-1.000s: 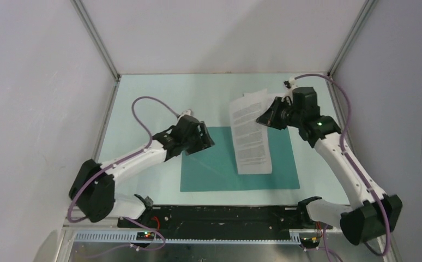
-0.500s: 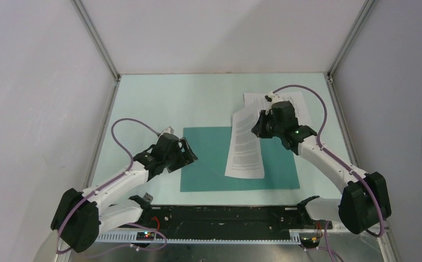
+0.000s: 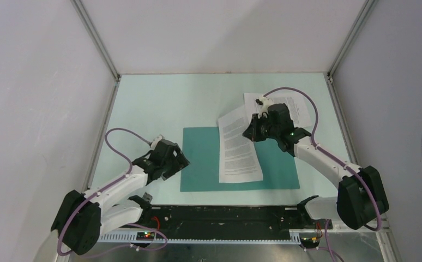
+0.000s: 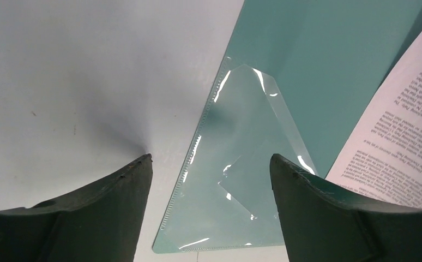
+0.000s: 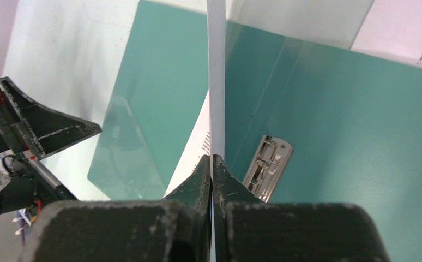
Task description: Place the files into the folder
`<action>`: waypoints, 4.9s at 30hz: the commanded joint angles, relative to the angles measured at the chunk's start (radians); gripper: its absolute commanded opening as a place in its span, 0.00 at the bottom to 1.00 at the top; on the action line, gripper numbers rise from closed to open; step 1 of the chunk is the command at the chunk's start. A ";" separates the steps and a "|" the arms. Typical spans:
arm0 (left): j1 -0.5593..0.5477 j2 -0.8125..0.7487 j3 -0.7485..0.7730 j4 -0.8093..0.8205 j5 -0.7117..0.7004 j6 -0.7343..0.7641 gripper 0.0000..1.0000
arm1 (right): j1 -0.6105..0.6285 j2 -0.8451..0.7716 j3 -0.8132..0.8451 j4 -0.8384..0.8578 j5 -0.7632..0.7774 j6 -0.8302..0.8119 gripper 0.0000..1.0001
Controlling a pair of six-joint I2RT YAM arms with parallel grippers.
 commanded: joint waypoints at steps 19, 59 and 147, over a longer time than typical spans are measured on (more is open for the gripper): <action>0.009 -0.037 -0.015 -0.096 -0.121 -0.064 0.37 | 0.082 0.123 -0.031 0.194 0.091 0.292 0.00; -0.012 0.079 0.003 -0.083 -0.068 -0.034 0.00 | 0.137 0.313 -0.016 0.373 0.113 0.355 0.00; -0.041 0.168 0.007 -0.055 -0.068 -0.042 0.00 | 0.172 0.435 0.042 0.407 -0.027 0.289 0.00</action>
